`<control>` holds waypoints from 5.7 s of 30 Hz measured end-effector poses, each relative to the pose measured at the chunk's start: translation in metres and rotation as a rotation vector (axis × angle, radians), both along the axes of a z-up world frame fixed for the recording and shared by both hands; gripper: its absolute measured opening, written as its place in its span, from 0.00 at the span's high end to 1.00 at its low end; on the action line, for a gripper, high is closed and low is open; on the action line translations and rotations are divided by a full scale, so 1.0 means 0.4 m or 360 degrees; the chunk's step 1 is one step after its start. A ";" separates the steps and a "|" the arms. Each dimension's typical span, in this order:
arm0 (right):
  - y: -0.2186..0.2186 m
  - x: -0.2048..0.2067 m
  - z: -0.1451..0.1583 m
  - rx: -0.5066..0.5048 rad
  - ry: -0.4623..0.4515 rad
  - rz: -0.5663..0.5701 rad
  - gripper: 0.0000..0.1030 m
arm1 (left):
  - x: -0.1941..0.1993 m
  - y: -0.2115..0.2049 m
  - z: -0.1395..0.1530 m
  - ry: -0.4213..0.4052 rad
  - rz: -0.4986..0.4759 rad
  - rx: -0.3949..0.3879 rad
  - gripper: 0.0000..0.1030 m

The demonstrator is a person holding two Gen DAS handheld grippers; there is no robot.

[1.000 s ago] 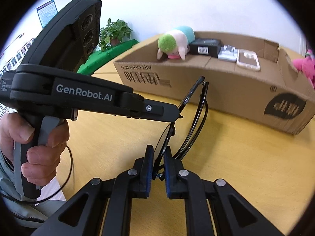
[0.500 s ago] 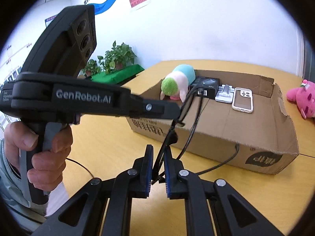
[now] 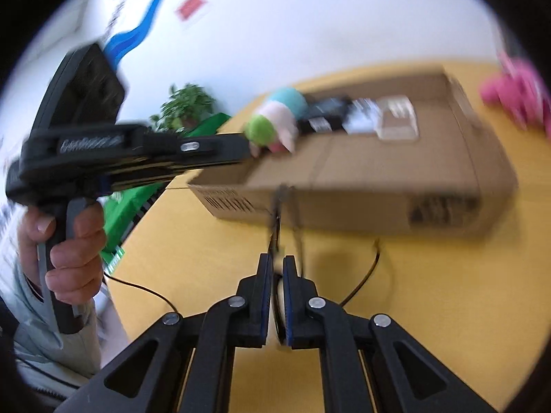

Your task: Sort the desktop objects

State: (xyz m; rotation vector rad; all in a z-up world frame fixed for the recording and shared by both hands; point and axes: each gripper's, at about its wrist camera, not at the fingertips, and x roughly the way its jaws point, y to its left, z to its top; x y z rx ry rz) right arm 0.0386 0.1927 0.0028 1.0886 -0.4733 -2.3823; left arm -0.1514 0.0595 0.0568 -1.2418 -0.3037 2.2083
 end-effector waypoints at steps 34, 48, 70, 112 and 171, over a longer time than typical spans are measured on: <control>-0.325 0.109 -0.138 0.0958 0.0098 0.1444 0.29 | 0.164 -0.258 -0.167 -0.0067 -0.0041 0.0001 0.97; -0.244 0.013 -0.139 0.0766 -0.0059 0.0818 0.72 | 0.140 -0.241 -0.187 -0.0119 -0.0057 0.0058 0.97; -0.102 -0.032 -0.062 0.0343 -0.0092 0.0186 0.74 | 0.076 -0.100 -0.261 -0.0386 -0.0225 0.0298 0.97; -0.007 -0.297 0.281 0.0409 0.0354 -0.0015 0.76 | -0.336 0.049 0.172 0.0052 -0.0175 0.0333 0.94; 0.153 -0.510 0.141 0.0629 0.0090 -0.0487 0.23 | -0.679 0.231 0.047 0.0155 0.0082 -0.0289 0.32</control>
